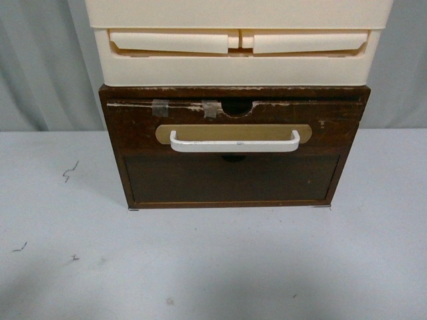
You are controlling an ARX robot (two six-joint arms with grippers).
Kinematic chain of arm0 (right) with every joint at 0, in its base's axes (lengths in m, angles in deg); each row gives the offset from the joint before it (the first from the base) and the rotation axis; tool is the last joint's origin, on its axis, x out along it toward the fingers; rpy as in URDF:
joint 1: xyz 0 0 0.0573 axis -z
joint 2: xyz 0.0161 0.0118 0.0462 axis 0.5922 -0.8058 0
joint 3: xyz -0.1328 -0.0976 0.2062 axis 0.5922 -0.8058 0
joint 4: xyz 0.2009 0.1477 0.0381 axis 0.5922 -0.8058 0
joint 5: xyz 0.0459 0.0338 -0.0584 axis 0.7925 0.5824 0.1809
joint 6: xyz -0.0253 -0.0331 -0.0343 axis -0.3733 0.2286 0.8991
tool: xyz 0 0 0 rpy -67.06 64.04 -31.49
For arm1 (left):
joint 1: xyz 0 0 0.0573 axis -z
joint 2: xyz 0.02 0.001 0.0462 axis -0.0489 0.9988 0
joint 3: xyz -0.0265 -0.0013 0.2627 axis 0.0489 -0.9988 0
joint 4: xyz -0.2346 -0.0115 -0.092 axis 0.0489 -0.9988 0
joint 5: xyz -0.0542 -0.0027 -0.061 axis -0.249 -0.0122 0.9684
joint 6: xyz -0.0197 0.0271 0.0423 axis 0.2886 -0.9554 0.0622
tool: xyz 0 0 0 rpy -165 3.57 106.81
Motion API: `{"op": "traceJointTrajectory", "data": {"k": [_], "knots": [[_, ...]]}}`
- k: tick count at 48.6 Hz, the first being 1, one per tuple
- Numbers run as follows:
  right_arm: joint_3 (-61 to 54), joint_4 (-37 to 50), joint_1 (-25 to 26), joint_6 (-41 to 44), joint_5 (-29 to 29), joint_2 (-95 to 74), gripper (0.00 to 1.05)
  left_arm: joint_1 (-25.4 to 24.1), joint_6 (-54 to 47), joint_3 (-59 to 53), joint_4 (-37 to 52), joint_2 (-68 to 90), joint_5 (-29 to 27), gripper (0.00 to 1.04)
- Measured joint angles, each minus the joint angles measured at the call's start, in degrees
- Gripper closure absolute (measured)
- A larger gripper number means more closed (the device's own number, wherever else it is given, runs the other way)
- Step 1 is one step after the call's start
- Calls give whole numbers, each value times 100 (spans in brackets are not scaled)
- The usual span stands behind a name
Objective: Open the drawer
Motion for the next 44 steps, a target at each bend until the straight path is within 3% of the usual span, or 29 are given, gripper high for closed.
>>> {"op": "traceJointTrajectory", "data": {"k": [12,16,29,44], "knots": [[184,592,184,-1464,1215,-1303,6,251,1355,131,975,1069,420,7],[219,1327,79,-2319,1674,-1967,6,522,1873,251,1694,1687,446,7],[481,3589,-623,-3838,1709,-3753,6,1078,3001,463,3541,3499,737,7],[1097,6616,-949,-5532,1742,-6319,6,1405,4367,1283,5735,6183,1062,7]]}}
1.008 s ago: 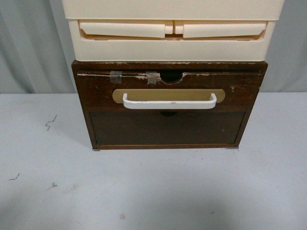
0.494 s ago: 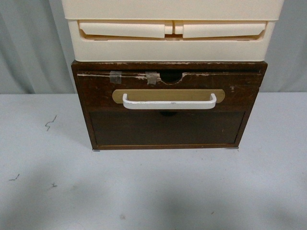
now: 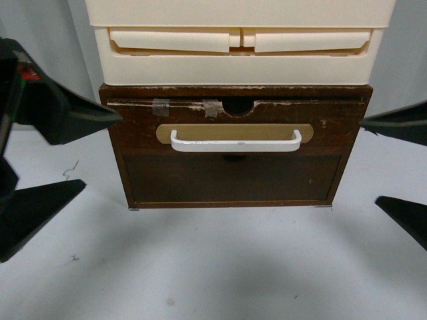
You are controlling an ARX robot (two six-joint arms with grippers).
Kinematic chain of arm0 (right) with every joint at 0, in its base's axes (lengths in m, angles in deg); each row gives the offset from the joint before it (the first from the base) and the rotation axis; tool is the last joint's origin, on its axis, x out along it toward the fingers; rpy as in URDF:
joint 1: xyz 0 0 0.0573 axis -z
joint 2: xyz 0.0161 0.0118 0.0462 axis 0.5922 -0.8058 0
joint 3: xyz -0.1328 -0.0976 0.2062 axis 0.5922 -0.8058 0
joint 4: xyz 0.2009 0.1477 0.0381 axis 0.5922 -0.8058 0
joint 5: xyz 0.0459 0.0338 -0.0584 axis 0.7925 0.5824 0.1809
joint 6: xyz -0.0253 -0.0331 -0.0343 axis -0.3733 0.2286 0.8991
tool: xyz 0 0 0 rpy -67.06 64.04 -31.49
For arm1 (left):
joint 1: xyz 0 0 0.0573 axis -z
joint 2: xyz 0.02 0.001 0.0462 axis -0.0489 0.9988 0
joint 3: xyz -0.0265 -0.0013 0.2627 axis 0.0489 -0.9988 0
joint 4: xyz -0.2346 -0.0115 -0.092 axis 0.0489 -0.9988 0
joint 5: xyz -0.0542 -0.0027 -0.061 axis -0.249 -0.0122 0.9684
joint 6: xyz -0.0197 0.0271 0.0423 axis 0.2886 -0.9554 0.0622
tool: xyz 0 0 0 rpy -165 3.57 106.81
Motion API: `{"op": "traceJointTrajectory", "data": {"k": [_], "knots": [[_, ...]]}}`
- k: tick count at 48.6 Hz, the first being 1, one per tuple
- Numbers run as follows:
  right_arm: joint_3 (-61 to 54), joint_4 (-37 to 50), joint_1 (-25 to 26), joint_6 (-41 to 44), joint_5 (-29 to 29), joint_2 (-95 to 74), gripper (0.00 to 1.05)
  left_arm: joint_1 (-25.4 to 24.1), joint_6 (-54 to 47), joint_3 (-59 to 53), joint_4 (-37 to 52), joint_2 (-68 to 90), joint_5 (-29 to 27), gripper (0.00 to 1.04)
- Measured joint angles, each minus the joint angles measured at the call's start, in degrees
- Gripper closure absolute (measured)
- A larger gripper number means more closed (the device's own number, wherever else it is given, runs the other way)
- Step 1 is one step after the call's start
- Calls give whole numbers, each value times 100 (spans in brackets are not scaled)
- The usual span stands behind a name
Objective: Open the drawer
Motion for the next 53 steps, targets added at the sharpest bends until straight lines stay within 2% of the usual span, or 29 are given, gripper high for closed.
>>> {"op": "traceJointTrajectory", "data": {"k": [6,9,32,34,44,47,53], "knots": [[590,1228,-31,-772,-83,-1233,6,59,697,896,890,1567,225,7],[1021,1495,-39,-898,-118,-2006,6,85,990,1445,1311,2474,426,7],[1928,1379,-308,-699,-160,-2892,7,-33,1270,2166,1469,3368,776,7],[1996,1294,-323,-658,-192,-2953,10,-42,1259,2214,1443,3405,826,8],[2155,1224,-358,-562,-291,-3136,30,-35,1309,2328,1484,3550,892,29],[2190,1235,-369,-520,-323,-3198,41,-31,1333,2328,1558,3587,892,38],[2218,1209,-369,-455,-343,-3241,56,-28,1419,2328,1635,3617,885,52]]}}
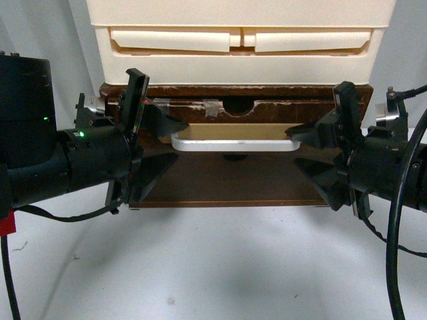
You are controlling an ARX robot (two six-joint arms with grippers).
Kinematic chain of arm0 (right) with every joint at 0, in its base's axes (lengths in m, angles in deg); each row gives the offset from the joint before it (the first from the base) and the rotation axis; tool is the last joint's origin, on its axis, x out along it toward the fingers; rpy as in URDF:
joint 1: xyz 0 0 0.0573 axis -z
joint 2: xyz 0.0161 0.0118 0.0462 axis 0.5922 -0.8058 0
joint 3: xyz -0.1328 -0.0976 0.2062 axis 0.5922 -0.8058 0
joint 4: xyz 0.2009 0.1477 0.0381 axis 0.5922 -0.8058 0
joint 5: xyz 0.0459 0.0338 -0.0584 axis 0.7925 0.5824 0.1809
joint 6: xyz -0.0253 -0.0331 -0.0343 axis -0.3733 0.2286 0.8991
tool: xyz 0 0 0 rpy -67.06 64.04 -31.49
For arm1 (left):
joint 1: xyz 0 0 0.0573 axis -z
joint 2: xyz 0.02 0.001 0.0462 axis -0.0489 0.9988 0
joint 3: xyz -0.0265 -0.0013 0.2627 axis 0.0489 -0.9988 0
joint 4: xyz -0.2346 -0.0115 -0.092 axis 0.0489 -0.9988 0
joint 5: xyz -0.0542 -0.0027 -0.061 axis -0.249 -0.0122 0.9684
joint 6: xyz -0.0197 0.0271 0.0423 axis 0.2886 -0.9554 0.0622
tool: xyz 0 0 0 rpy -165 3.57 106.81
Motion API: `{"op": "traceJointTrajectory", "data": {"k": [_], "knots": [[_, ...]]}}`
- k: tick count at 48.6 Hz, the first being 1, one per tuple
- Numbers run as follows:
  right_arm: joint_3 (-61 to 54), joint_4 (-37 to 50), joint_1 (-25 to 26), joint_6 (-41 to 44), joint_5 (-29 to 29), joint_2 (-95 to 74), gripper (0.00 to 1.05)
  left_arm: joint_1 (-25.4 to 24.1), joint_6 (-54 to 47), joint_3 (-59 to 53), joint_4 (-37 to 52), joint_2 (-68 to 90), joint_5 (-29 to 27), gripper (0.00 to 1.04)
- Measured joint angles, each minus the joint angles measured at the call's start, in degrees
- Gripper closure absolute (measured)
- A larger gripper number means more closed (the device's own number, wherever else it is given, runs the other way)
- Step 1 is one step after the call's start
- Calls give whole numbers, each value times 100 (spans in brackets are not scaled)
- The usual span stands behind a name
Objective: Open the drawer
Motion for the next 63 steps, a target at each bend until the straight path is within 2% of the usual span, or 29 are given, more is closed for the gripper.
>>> {"op": "traceJointTrajectory", "data": {"k": [4,13,20,35,59,63], "knots": [[0,44,-4,15,-7,-35,65,11,35,2,61,15,13,63],[0,168,-35,0,-46,-59,84,13,22,7,140,17,90,79],[-24,192,-35,-199,-74,-59,90,11,44,-37,205,50,74,91],[-511,461,-144,-275,-162,170,90,83,133,-520,662,-122,59,92],[-2597,778,-610,-387,-328,1676,91,404,140,-2605,1228,-1491,83,93],[-2872,732,-706,-413,-382,1976,91,496,111,-2918,1191,-1801,15,86]]}}
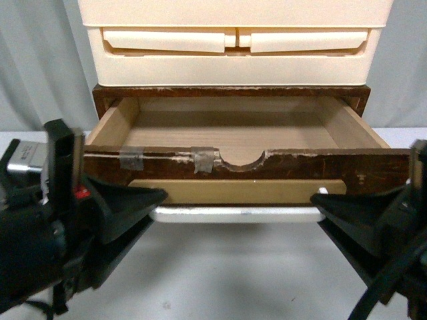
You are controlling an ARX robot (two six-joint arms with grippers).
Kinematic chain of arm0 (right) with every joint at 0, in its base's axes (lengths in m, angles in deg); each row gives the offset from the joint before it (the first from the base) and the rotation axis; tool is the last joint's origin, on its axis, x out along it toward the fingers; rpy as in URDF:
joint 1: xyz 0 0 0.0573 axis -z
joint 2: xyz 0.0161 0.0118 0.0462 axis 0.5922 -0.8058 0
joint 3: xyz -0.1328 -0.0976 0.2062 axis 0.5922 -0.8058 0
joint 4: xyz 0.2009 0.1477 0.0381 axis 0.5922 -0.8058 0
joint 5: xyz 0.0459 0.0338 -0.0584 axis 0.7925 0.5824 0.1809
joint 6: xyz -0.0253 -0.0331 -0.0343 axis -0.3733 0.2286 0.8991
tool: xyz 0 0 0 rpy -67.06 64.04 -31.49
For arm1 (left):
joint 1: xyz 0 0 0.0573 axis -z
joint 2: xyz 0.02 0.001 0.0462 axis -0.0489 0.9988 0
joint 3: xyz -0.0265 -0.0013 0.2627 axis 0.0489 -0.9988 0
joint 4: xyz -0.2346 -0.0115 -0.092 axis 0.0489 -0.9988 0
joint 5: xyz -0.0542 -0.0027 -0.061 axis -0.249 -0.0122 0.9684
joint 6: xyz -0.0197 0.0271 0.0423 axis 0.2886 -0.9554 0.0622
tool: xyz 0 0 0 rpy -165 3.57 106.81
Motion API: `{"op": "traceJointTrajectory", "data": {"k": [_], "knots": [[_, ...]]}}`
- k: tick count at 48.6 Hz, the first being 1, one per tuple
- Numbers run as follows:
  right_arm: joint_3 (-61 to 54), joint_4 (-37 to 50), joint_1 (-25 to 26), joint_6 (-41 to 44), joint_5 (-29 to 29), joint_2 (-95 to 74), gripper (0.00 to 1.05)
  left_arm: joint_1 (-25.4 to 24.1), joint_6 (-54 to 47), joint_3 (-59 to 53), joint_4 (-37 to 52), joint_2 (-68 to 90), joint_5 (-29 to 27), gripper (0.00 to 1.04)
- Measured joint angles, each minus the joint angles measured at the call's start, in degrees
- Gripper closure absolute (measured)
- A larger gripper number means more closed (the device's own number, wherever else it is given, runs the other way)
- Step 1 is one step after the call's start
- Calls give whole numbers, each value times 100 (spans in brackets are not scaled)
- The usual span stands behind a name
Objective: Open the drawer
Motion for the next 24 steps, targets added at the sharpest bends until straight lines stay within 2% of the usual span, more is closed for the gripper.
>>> {"op": "traceJointTrajectory", "data": {"k": [2,3,6,8,9,10,11,12,13,15,21,24], "knots": [[-87,-70,-22,9,-15,118,90,37,-52,-136,-48,-157,57,82],[-249,-146,-72,92,-26,264,84,79,-96,-481,-17,-459,74,74],[-553,-1388,-490,761,-107,944,57,155,-459,-868,-778,-1287,136,49],[-501,-1366,-450,1014,-216,1217,39,-39,-1027,-940,-1626,-2210,59,31],[-568,-848,-531,1340,-704,1001,35,-42,-1377,-1016,-1436,-2457,-229,25],[-802,293,-765,2398,-2046,275,46,319,-2415,-1231,-131,-2039,-1620,35],[-1132,651,-763,3410,-2835,-44,55,376,-3611,-1510,299,-1910,-2643,46],[-1506,874,-507,4380,-3611,94,64,114,-4527,-1714,352,-2111,-3519,55],[-1591,977,-310,4900,-3982,363,69,-9,-4857,-1720,315,-2306,-3766,58],[-1589,1121,-120,5504,-4081,837,76,-188,-5449,-1722,262,-2730,-4039,65],[-1617,1095,114,6627,-3644,1891,98,-382,-6555,-1722,-566,-3729,-3687,87],[-1628,962,269,6822,-3580,2225,103,-514,-6712,-1727,-870,-3980,-3637,94]]}}
